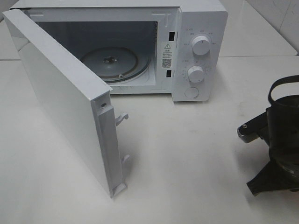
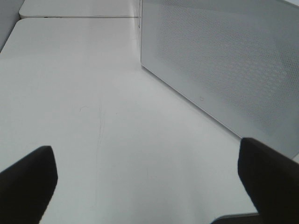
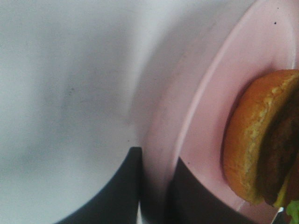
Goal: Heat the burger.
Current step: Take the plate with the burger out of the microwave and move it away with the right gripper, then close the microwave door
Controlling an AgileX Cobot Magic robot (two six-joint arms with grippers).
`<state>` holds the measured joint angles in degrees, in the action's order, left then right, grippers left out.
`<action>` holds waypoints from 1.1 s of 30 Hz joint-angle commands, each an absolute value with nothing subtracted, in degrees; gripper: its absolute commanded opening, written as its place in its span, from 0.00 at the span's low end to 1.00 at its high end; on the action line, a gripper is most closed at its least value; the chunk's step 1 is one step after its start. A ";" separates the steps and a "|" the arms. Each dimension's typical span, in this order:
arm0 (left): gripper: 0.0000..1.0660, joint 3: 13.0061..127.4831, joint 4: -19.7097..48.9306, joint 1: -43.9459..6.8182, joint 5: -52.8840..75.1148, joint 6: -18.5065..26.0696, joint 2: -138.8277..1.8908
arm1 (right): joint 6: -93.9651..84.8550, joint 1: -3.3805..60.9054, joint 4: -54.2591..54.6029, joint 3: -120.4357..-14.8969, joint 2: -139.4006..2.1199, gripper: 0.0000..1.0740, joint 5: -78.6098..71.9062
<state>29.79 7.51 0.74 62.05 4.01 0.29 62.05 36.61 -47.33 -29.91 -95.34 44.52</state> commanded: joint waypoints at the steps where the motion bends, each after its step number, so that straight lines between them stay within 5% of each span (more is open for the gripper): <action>1: 0.93 29.79 7.85 0.92 61.42 3.78 1.20 | 65.09 36.73 -50.02 -30.31 -98.43 0.09 46.70; 6: 0.93 29.79 7.85 0.92 61.42 3.78 1.20 | 67.84 36.73 -50.99 -30.31 -100.61 0.16 46.01; 15: 0.93 29.79 7.85 0.92 61.42 3.78 1.20 | 59.64 36.90 -46.58 -30.31 -97.98 0.50 46.47; 33: 0.93 29.79 7.85 0.92 61.42 3.78 1.20 | 25.90 36.90 -24.69 -30.31 -64.11 0.63 47.78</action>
<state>29.79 7.51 0.74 62.05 4.01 0.29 31.91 36.61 -28.02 -30.25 -68.53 46.35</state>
